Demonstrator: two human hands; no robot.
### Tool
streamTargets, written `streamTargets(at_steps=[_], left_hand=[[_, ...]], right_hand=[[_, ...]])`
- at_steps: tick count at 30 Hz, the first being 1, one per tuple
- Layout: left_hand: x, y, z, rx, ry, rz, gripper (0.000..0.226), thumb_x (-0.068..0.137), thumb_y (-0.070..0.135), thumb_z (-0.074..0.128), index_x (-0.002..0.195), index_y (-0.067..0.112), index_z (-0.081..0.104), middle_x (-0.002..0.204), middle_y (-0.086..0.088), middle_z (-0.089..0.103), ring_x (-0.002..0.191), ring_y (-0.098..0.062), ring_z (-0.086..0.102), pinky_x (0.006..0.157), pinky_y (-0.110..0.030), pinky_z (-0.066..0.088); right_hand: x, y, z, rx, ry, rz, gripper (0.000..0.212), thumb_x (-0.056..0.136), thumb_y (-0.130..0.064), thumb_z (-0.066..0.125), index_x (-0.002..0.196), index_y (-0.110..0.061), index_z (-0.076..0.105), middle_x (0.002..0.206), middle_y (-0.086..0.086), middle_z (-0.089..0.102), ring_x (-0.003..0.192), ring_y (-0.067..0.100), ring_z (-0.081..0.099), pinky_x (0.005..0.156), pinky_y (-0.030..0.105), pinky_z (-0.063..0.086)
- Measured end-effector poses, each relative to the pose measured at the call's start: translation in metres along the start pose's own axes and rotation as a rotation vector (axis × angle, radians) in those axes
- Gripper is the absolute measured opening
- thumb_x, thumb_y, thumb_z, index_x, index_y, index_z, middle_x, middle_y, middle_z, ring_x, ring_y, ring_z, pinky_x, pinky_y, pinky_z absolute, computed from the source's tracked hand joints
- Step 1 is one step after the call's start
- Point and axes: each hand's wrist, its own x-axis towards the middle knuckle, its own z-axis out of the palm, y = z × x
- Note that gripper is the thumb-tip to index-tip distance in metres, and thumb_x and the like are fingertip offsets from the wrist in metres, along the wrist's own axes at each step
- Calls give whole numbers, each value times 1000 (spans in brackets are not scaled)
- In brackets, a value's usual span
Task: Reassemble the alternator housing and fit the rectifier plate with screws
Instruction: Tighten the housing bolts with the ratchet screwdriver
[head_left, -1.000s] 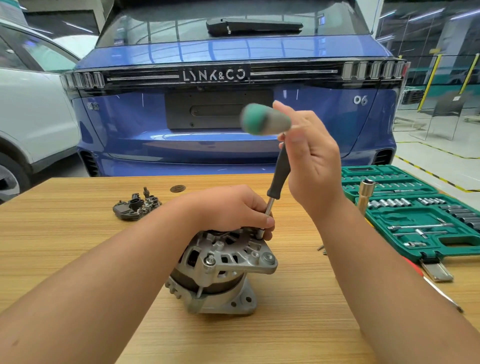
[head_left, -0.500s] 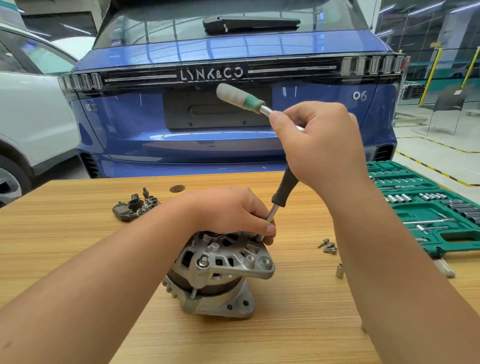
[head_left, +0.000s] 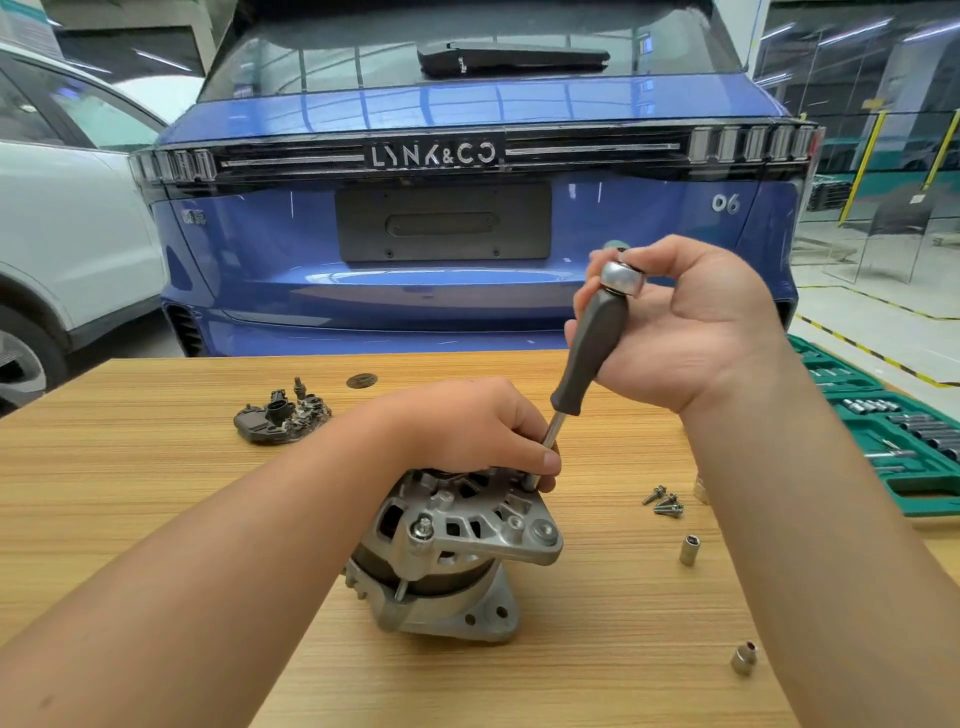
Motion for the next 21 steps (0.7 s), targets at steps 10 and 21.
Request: streamTargets(at_steps=[10, 21], left_hand=[[5, -3, 2, 1, 91, -57, 27, 100, 51, 57, 88, 37, 77, 78, 22, 71, 66, 4, 62, 67, -27, 45], [8, -8, -1, -18, 75, -60, 25, 99, 51, 56, 90, 40, 77, 89, 23, 74, 80, 2, 67, 79, -32, 52]], right_hand=[[7, 47, 6, -187, 253, -719, 34, 89, 8, 65, 80, -22, 50, 88, 1, 65, 76, 8, 64, 77, 22, 48], [36, 43, -40, -1111, -287, -1117, 45, 102, -28, 31, 142, -11, 43, 125, 4, 56, 120, 4, 51, 104, 19, 36]])
